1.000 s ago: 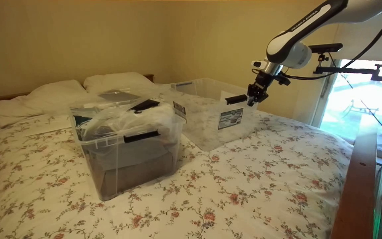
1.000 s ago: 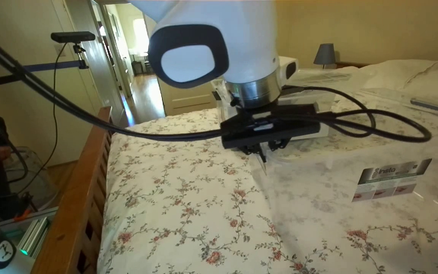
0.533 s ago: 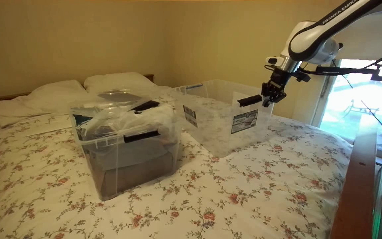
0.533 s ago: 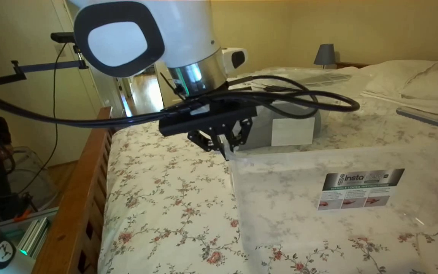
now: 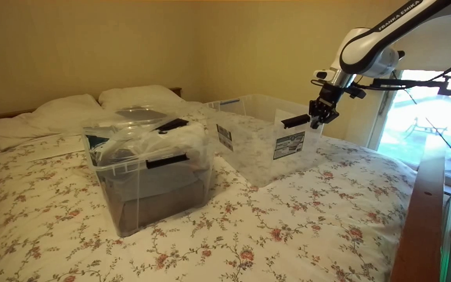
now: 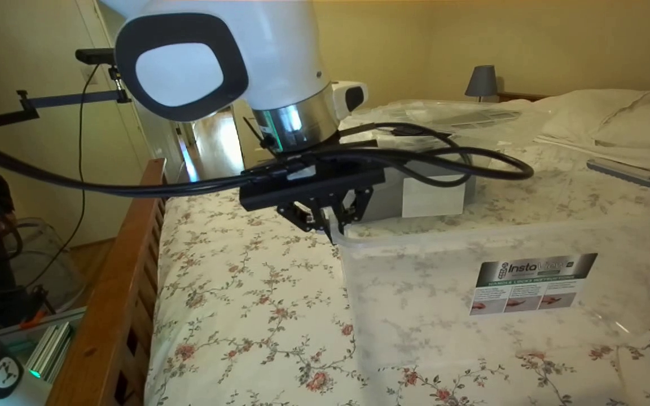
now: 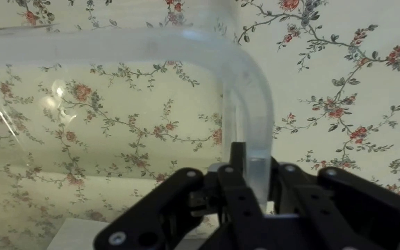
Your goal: Move the box
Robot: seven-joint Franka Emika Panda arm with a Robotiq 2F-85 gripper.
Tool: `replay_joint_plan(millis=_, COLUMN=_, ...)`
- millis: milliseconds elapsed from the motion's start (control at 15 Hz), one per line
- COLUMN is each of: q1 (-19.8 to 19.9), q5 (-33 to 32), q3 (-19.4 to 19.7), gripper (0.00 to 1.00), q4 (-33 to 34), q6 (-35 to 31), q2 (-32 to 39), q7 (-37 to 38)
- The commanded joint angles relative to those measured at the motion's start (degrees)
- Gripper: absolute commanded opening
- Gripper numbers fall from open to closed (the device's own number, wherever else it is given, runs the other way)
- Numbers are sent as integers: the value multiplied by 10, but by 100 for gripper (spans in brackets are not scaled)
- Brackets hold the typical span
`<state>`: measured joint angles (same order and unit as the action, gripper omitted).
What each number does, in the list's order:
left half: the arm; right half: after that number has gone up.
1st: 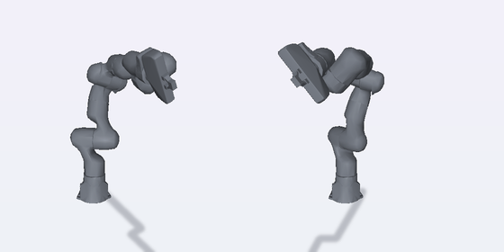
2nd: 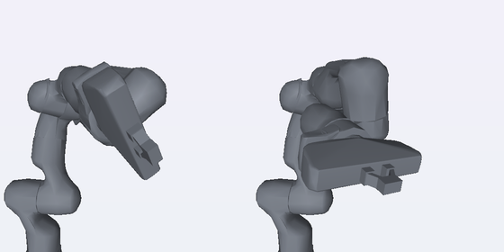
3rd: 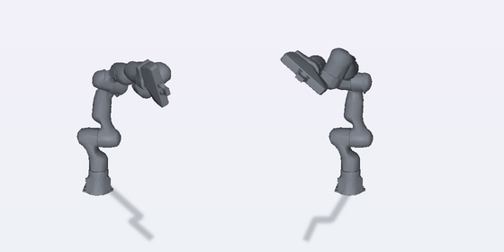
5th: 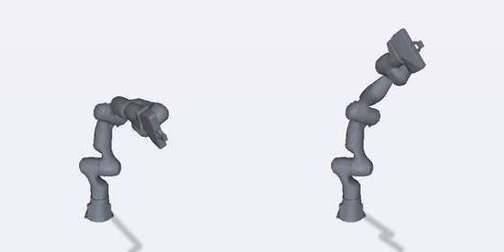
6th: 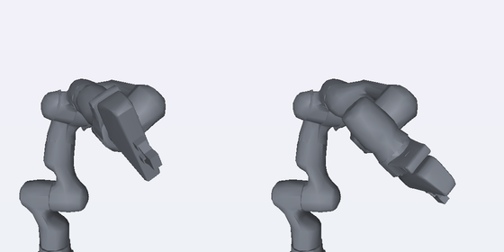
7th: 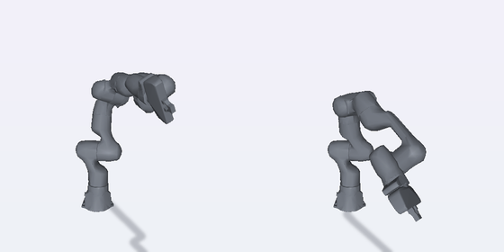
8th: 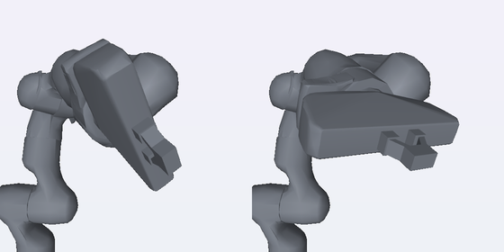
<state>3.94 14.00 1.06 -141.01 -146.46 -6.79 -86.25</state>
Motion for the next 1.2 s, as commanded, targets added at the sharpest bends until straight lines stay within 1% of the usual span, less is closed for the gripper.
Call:
replay_joint_plan(millis=0, q1=-28, q5=41, q3=40, gripper=3, q4=-74, q6=33, q2=-68, q7=-138)
replay_joint_plan(millis=133, q1=-27, q5=43, q3=60, gripper=3, q4=-135, q6=11, q2=-118, q7=-196)
replay_joint_plan(millis=200, q1=-27, q5=46, q3=73, gripper=3, q4=-154, q6=3, q2=-138, q7=-216)
replay_joint_plan(millis=400, q1=-13, q5=29, q3=109, gripper=3, q4=-210, q6=4, q2=-213, q7=-221)
replay_joint_plan(millis=533, q1=4, q5=6, q3=125, gripper=3, q4=-237, q6=19, q2=-261, q7=-200)
replay_joint_plan(millis=600, q1=7, q5=-2, q3=139, gripper=3, q4=-174, q6=50, q2=-233, q7=-189)
replay_joint_plan(millis=733, q1=31, q5=-31, q3=147, gripper=3, q4=-176, q6=79, q2=-270, q7=-171)
replay_joint_plan(millis=1000, q1=72, q5=-76, q3=166, gripper=3, q4=-168, q6=140, q2=-310, q7=-160)
replay_joint_plan(millis=1133, q1=70, q5=-81, q3=176, gripper=3, q4=-167, q6=185, q2=-309, q7=-171)
